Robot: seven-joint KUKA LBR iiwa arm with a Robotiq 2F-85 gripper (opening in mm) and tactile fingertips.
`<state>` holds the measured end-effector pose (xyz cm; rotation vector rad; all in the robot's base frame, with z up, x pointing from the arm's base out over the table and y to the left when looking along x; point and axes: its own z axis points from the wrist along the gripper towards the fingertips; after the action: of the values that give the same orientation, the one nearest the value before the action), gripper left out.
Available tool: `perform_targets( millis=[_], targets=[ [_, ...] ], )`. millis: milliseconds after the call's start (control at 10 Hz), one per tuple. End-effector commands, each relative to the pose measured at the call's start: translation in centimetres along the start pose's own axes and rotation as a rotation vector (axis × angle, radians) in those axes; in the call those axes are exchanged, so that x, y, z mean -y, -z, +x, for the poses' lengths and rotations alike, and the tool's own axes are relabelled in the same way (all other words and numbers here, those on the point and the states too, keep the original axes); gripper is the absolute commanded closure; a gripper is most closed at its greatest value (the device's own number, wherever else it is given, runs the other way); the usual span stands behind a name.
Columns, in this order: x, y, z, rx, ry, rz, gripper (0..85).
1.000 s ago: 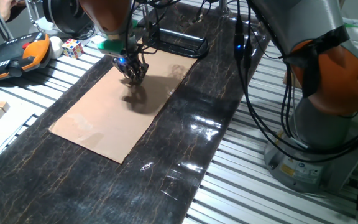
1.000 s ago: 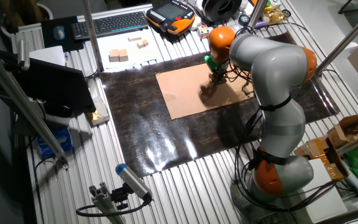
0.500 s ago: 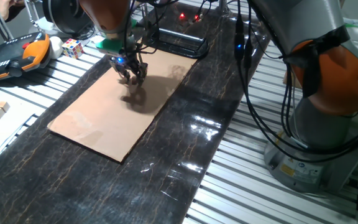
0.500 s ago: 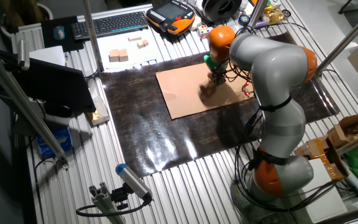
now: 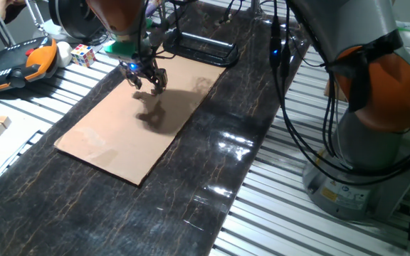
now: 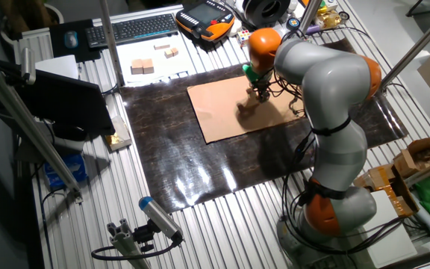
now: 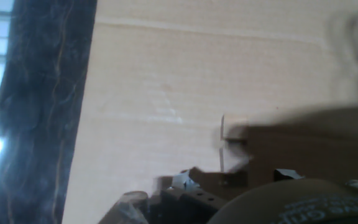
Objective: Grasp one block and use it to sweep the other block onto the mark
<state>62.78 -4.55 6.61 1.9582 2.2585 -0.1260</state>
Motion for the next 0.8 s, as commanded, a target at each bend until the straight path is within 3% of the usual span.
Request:
perform_targets(
  millis=[0, 400, 500, 600, 700],
  targets=[
    [0.1, 0.7, 0.5, -0.004, 0.014, 0.001, 20.3],
    [0.2, 5.2, 3.4, -0.013, 0.062, 0.017, 36.0],
    [0.6, 6.0, 4.0, -0.034, 0.094, 0.008, 42.0],
    [1.0, 6.8, 4.6, -0.041, 0.134, 0.003, 50.0],
    [1.5, 7.7, 5.2, -0.052, 0.21, 0.003, 63.7]
  ],
)
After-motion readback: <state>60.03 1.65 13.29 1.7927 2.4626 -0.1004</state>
